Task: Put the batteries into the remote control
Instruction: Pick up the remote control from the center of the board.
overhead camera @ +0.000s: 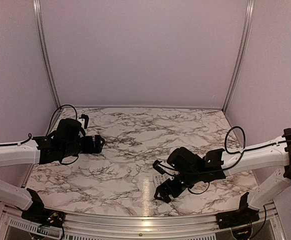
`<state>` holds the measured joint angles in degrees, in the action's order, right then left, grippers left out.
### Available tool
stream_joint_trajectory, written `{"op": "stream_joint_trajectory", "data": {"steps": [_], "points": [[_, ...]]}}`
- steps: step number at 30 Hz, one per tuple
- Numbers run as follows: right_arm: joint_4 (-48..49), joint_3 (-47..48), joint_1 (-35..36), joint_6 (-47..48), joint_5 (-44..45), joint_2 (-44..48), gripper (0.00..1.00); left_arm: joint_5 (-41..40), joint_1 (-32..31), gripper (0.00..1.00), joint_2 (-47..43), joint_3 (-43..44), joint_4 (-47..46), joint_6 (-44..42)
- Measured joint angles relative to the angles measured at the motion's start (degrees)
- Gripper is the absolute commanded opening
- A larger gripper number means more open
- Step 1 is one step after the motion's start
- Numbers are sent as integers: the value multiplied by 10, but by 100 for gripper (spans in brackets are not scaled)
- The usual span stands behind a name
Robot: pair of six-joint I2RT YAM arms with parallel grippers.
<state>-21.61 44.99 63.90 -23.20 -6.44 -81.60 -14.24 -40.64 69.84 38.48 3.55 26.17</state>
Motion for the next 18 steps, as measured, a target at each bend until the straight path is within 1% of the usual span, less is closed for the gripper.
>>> {"op": "stream_joint_trajectory", "data": {"steps": [7,11,14,15,16,18], "points": [[-23,20,31,-28,40,-63,96,-8,0,99,-18,0,4,2],[-31,33,39,-36,63,-89,93,-13,0,99,-27,0,5,4],[-33,39,40,-38,77,-101,90,-14,0,99,-31,0,6,4],[-33,41,40,-38,81,-104,86,-15,0,99,-32,0,6,5],[-33,43,40,-37,84,-109,85,-15,0,99,-34,-1,6,5],[-33,49,40,-31,90,-119,79,-15,-1,99,-39,-5,5,4]]}}
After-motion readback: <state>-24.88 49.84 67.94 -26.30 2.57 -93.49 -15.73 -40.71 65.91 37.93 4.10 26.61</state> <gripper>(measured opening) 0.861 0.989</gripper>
